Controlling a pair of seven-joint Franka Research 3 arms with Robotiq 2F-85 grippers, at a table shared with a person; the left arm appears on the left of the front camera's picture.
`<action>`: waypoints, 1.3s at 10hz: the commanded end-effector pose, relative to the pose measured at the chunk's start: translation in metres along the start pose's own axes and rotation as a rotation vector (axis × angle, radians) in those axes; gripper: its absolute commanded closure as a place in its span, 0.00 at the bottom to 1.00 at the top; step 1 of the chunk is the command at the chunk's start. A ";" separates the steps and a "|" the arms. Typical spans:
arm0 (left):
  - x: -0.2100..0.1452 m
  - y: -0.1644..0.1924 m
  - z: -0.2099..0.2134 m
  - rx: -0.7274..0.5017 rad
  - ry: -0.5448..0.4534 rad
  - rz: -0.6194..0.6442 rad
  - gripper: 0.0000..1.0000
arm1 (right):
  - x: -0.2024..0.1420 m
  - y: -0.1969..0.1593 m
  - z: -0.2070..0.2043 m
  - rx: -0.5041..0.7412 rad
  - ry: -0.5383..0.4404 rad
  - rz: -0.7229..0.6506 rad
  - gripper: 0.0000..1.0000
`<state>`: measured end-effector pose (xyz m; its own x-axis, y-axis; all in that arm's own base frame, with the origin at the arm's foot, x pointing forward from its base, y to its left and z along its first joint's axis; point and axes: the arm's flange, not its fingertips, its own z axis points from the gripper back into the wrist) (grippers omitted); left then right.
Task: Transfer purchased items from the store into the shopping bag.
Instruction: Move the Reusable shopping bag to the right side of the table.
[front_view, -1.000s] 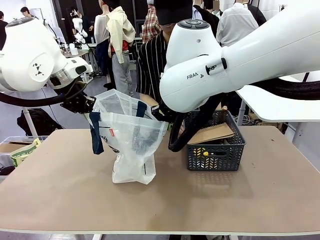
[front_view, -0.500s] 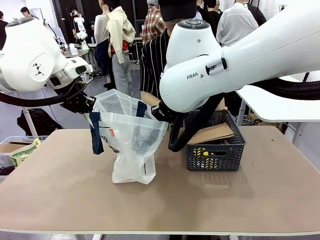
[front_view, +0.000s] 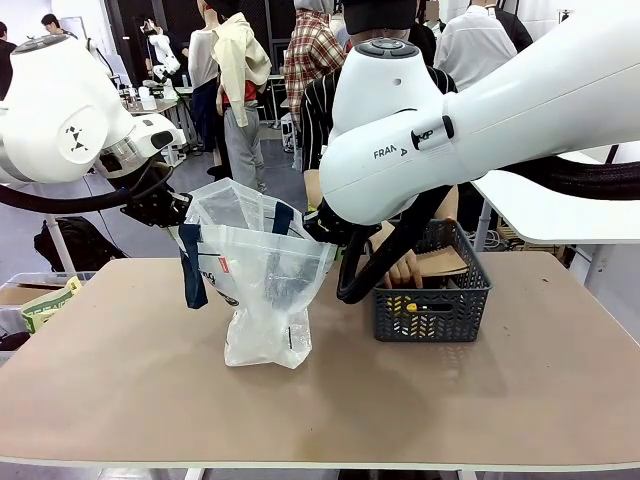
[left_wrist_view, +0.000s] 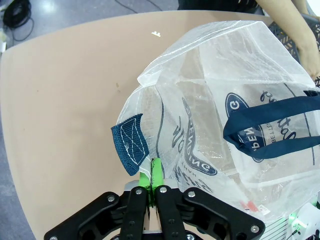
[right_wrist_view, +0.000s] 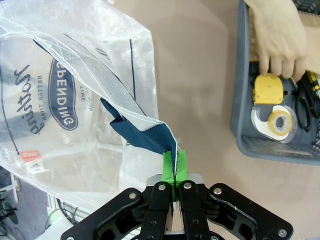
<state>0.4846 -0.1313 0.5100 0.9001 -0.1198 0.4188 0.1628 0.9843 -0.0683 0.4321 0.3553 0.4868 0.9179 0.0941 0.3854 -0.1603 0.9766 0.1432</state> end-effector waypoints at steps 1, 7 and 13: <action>0.000 0.004 0.001 0.001 -0.010 0.009 1.00 | -0.001 -0.002 -0.001 -0.002 -0.001 -0.003 1.00; 0.000 0.004 0.001 0.001 -0.010 0.009 1.00 | -0.001 -0.002 -0.001 -0.002 -0.001 -0.003 1.00; 0.000 0.004 0.001 0.001 -0.010 0.009 1.00 | -0.001 -0.002 -0.001 -0.002 -0.001 -0.003 1.00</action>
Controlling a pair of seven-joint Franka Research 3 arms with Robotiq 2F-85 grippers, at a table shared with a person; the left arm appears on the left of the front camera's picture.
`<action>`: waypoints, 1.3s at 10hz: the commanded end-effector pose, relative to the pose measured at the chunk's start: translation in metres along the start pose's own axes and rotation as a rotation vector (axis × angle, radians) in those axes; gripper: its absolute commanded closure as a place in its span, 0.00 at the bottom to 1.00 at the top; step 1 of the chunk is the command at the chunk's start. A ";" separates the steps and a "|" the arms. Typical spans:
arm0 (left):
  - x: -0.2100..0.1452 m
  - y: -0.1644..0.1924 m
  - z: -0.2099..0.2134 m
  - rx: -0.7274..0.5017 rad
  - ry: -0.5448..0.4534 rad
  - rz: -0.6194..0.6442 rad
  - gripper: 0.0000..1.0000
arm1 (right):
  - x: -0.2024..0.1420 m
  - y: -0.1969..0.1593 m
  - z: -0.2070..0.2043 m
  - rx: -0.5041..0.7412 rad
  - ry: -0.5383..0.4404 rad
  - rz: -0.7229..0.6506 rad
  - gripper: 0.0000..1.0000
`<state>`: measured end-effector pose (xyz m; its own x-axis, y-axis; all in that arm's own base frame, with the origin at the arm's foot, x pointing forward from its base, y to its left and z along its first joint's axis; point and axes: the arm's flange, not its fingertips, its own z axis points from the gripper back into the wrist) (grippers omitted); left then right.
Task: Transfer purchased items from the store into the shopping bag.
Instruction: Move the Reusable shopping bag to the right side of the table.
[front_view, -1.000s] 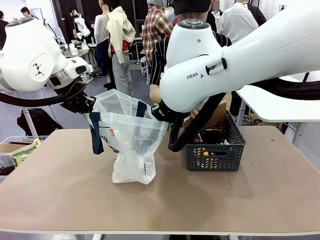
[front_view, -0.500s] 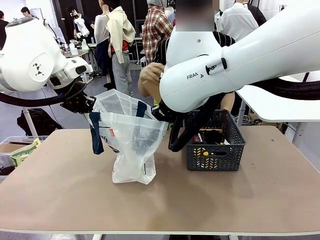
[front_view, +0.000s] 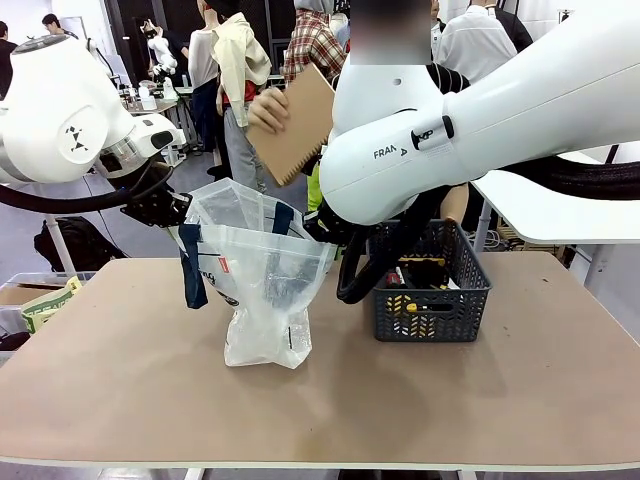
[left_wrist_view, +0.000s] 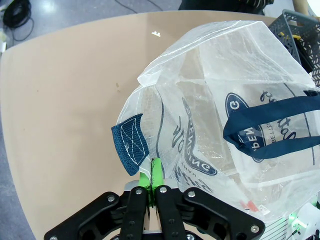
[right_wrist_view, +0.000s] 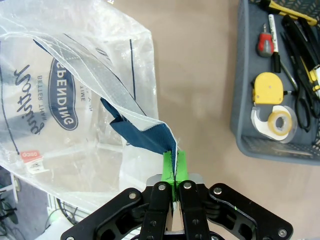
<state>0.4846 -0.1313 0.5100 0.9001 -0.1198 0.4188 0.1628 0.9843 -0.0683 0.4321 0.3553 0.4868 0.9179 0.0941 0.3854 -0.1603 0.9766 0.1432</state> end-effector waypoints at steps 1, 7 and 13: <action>0.000 0.004 0.001 0.001 -0.010 0.009 1.00 | -0.001 -0.002 -0.001 -0.002 -0.001 -0.003 1.00; 0.000 0.004 0.001 0.001 -0.010 0.009 1.00 | -0.001 -0.002 -0.001 -0.002 -0.001 -0.003 1.00; 0.000 0.004 0.001 0.001 -0.010 0.009 1.00 | -0.001 -0.002 -0.001 -0.002 -0.001 -0.003 1.00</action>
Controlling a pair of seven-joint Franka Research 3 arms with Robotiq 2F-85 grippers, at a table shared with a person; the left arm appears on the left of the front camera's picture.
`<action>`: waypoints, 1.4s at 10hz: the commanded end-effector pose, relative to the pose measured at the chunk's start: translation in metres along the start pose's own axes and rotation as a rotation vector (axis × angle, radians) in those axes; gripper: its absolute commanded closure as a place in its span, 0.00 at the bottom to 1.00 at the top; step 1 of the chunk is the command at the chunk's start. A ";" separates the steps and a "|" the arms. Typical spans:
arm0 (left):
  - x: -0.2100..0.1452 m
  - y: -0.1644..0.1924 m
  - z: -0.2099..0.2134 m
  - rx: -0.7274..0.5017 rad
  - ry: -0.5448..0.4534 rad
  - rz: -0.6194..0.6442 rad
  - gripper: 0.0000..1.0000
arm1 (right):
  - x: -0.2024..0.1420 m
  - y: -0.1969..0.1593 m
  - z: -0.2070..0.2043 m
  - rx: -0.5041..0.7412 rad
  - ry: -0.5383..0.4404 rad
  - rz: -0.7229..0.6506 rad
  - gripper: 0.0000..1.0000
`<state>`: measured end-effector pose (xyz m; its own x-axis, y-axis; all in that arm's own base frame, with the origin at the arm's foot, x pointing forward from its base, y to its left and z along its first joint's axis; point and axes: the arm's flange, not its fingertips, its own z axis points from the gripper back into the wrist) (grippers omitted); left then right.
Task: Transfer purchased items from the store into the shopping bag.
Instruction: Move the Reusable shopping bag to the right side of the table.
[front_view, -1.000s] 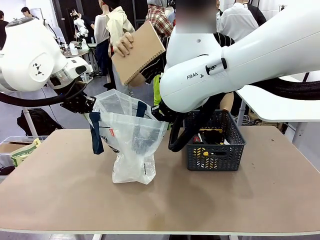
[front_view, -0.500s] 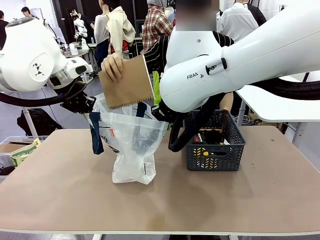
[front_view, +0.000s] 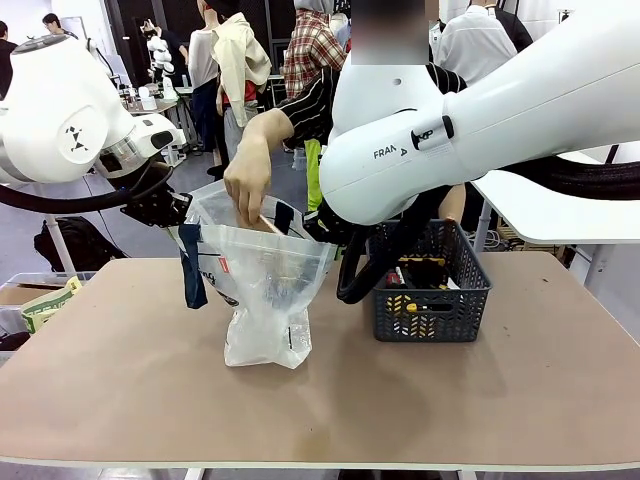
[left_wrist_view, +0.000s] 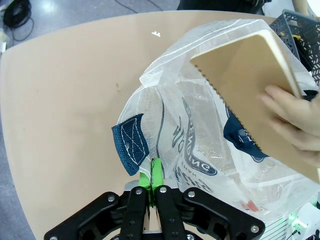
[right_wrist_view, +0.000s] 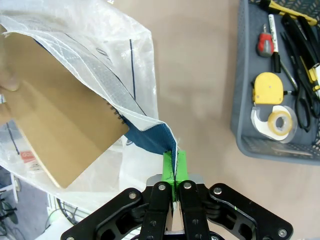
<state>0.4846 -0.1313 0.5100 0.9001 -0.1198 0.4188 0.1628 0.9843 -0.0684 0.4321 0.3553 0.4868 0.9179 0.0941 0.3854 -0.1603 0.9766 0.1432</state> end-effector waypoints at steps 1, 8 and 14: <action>0.000 0.004 0.001 0.001 -0.010 0.009 1.00 | -0.001 -0.002 -0.001 -0.002 -0.001 -0.003 1.00; 0.000 0.004 0.001 0.001 -0.010 0.009 1.00 | -0.001 -0.002 -0.001 -0.002 -0.001 -0.003 1.00; 0.000 0.004 0.001 0.001 -0.010 0.009 1.00 | -0.001 -0.002 -0.001 -0.002 -0.001 -0.003 1.00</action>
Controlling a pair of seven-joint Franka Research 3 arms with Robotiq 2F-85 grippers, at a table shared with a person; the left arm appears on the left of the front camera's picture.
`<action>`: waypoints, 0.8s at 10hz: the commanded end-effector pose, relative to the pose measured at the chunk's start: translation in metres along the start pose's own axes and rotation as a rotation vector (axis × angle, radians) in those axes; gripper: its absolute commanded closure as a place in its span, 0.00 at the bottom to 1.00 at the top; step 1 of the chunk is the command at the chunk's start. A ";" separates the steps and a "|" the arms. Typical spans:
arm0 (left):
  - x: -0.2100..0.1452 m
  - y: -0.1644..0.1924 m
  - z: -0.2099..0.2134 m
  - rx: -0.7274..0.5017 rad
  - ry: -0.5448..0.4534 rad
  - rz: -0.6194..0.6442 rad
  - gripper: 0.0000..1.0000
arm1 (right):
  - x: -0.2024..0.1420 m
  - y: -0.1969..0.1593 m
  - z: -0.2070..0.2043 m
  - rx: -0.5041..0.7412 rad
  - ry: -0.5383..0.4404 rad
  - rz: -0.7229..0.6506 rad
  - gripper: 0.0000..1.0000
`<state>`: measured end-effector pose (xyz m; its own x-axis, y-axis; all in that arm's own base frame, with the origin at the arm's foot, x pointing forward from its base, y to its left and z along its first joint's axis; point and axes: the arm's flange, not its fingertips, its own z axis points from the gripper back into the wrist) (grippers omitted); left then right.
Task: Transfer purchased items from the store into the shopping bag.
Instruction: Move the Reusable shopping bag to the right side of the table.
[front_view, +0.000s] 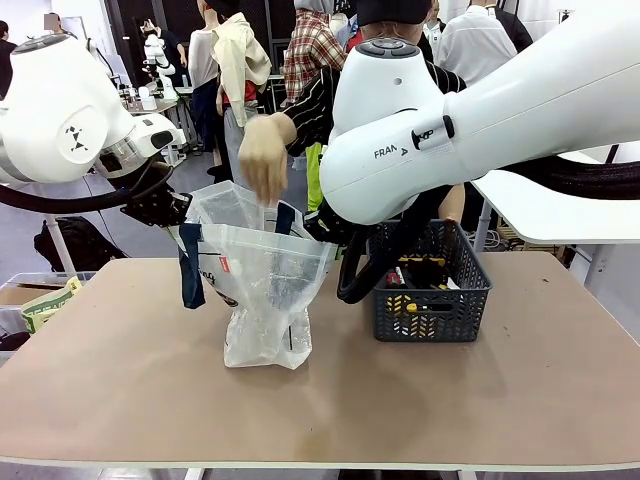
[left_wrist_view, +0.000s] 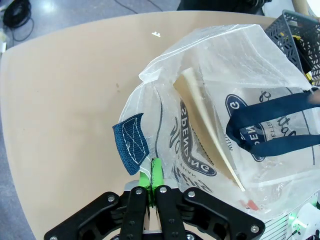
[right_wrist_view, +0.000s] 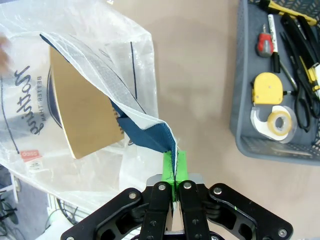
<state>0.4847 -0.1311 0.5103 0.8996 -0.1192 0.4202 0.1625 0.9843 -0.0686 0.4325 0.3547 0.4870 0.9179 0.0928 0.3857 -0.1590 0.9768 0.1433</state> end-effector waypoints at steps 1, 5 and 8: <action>0.000 0.004 0.001 0.001 -0.008 0.008 1.00 | -0.001 -0.001 -0.001 -0.001 -0.001 -0.001 1.00; 0.000 0.004 0.001 0.001 -0.008 0.008 1.00 | -0.001 -0.001 -0.001 -0.001 -0.001 -0.001 1.00; 0.000 0.004 0.001 0.001 -0.008 0.008 1.00 | -0.001 -0.001 -0.001 -0.001 -0.001 -0.001 1.00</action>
<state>0.4847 -0.1311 0.5103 0.8996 -0.1191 0.4202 0.1624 0.9843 -0.0686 0.4325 0.3547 0.4870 0.9179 0.0928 0.3857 -0.1590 0.9768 0.1433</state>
